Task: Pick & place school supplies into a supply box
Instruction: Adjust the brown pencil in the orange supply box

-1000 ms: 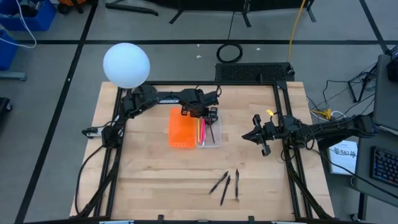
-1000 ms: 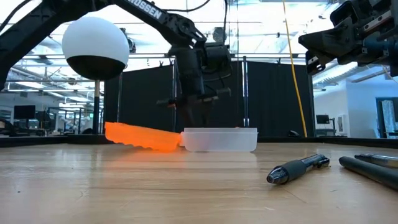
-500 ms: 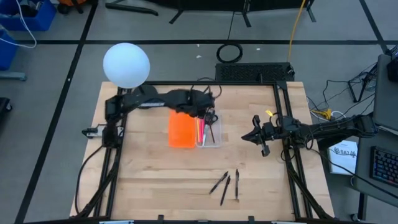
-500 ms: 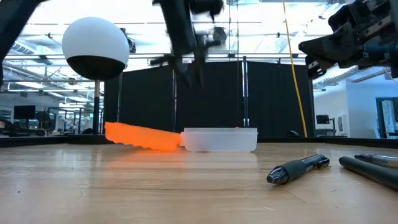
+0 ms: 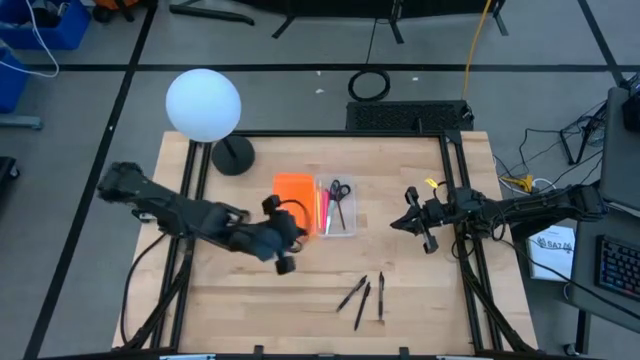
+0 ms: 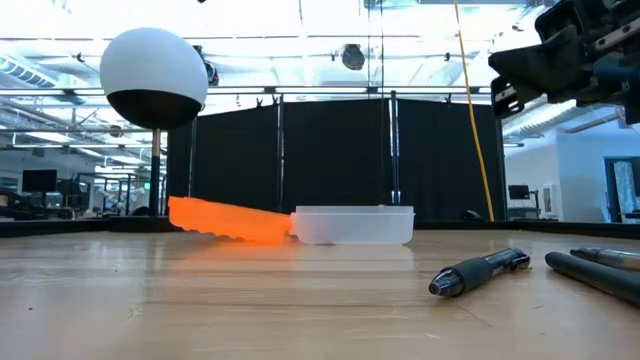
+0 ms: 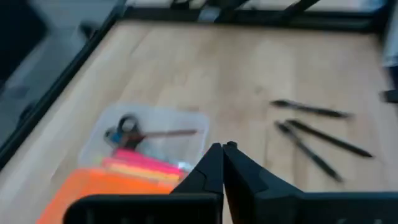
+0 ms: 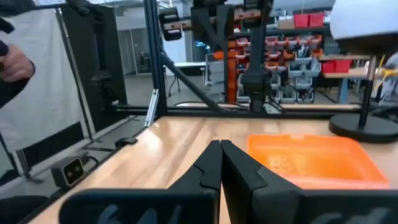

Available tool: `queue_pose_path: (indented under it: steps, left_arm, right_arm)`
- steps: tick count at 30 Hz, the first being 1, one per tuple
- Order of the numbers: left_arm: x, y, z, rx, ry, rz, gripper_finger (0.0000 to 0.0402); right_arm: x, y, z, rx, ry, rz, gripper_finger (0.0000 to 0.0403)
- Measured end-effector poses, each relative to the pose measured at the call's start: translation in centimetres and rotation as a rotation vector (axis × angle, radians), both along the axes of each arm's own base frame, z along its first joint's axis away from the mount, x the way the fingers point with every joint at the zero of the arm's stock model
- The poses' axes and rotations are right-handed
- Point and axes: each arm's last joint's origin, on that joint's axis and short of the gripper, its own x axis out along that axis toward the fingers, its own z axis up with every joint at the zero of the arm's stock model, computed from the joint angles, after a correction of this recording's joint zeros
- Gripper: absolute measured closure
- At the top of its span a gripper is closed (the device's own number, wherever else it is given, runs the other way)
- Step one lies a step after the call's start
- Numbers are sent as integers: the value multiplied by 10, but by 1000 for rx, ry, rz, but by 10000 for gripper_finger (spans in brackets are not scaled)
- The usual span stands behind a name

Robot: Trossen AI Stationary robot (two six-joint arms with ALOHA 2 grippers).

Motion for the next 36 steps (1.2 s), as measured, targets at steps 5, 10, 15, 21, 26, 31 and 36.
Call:
queue_pose_path:
  steps: [5,10,15,21,26,31,36]
  left_arm:
    - [-29,-5,-36,37,-123,-273,392]
    - [-52,23,-65,97,-218,-316,396]
    - [-95,61,-68,33,-341,-226,398]
    - [-132,74,-96,-60,-567,-264,399]
    - [-145,80,-128,-46,-587,-174,400]
    - [-149,88,-141,21,-588,-6,395]
    - [-153,92,-158,82,-523,10,399]
  right_arm:
    - [-1,0,5,-13,-60,-2,403]
    - [-1,0,7,-13,-73,-3,403]
    - [-1,0,8,-6,-89,-2,403]
    - [0,0,5,-6,-61,5,403]
    - [0,2,5,-9,-62,44,403]
    - [0,4,5,-9,-56,51,403]
    - [1,1,4,-15,-54,-55,403]
